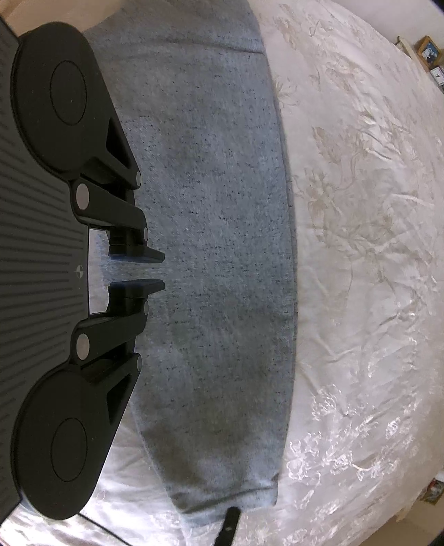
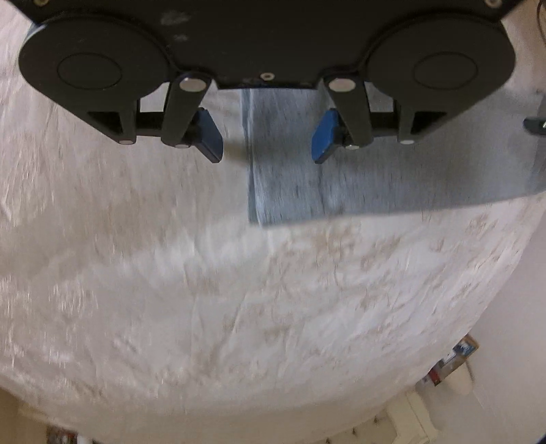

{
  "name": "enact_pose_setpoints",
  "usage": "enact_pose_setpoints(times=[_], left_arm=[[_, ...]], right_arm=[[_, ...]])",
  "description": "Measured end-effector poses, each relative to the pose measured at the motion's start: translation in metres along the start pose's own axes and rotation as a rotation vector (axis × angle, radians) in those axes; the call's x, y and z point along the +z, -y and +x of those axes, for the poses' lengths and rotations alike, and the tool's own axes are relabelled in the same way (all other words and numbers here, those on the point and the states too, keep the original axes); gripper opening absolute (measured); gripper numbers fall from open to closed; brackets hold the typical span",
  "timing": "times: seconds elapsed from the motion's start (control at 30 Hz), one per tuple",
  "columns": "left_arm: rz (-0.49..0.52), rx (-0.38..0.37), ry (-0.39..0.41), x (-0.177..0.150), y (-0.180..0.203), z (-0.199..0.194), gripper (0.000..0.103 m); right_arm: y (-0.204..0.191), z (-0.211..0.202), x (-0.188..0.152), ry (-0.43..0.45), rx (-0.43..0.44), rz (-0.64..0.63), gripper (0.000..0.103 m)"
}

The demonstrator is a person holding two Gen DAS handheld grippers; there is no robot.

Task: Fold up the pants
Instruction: 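Grasp the end of the folded pants with the right gripper and lift it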

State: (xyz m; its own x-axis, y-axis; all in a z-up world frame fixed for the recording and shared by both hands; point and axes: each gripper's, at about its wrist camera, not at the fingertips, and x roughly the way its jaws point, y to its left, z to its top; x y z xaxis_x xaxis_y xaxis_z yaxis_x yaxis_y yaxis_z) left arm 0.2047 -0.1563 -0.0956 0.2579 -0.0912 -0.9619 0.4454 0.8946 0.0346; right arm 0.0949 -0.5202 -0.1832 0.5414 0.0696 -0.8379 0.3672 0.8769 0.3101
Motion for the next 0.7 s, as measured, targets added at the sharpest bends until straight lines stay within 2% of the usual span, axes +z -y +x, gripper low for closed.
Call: enact_pose_setpoints(times=[0.2, 0.23, 0.27, 0.3, 0.33, 0.37, 0.53, 0.7], left_arm=[[0.019, 0.005, 0.004, 0.011, 0.008, 0.011, 0.011], [0.021, 0.004, 0.005, 0.013, 0.009, 0.013, 0.011], [0.022, 0.002, 0.008, 0.017, 0.011, 0.016, 0.011], [0.021, 0.001, 0.011, 0.020, 0.012, 0.018, 0.011], [0.018, 0.000, 0.015, 0.024, 0.013, 0.019, 0.011], [0.012, -0.005, 0.019, 0.029, 0.014, 0.022, 0.011], [0.001, -0.008, 0.050, 0.058, 0.019, 0.038, 0.011], [0.013, 0.003, 0.042, 0.085, 0.025, 0.073, 0.011]], right_arm=[[0.006, 0.028, -0.005, -0.055, 0.083, 0.065, 0.064], [0.005, 0.033, -0.005, -0.057, 0.099, 0.073, 0.061], [0.004, 0.036, -0.005, -0.061, 0.107, 0.080, 0.045], [0.001, 0.037, -0.004, -0.064, 0.108, 0.082, 0.037], [-0.001, 0.036, -0.003, -0.064, 0.120, 0.087, 0.023], [-0.002, 0.033, -0.001, -0.060, 0.127, 0.096, 0.020], [-0.012, -0.005, 0.018, 0.022, 0.141, 0.111, 0.012], [-0.027, -0.032, 0.034, 0.063, 0.168, 0.107, 0.011]])
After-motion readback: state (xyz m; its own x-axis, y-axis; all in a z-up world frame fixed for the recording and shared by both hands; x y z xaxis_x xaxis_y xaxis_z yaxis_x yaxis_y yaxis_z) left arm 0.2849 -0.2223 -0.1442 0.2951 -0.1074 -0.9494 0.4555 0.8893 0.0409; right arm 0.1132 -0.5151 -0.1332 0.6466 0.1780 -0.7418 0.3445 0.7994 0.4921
